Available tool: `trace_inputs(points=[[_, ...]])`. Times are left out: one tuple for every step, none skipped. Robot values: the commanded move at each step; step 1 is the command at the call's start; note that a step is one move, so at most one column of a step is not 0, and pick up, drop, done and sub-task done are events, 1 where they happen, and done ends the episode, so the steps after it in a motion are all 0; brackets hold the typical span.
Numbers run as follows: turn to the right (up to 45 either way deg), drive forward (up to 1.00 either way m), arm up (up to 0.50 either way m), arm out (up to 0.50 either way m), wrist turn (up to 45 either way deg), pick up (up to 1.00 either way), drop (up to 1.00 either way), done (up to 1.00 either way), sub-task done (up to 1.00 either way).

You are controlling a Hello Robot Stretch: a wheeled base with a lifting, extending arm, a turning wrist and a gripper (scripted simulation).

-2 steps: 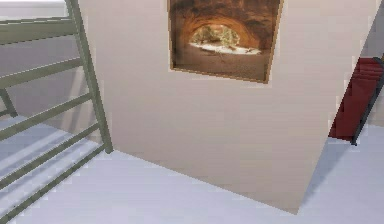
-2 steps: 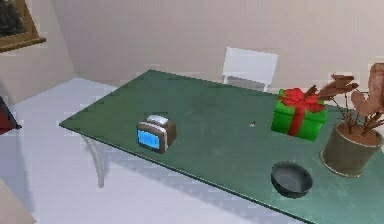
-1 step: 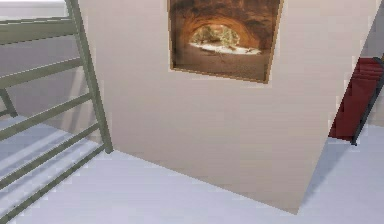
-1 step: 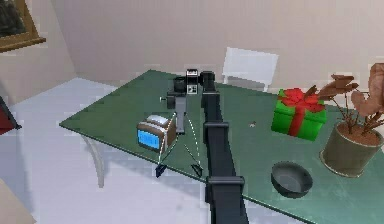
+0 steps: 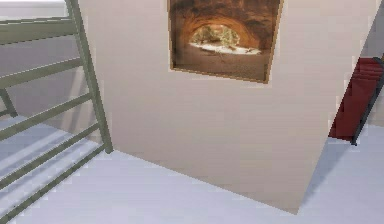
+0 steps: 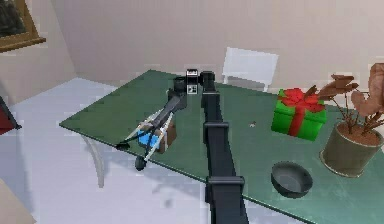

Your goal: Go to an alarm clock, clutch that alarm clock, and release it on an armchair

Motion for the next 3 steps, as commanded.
trace_inputs(points=[[0.0,0.0,0.0,0.0,45.0,0.0,0.0,0.0,0.0],[0.0,0.0,0.0,0.0,45.0,0.0,0.0,0.0,0.0],[0.0,0.0,0.0,0.0,9.0,0.0,0.0,0.0,0.0]])
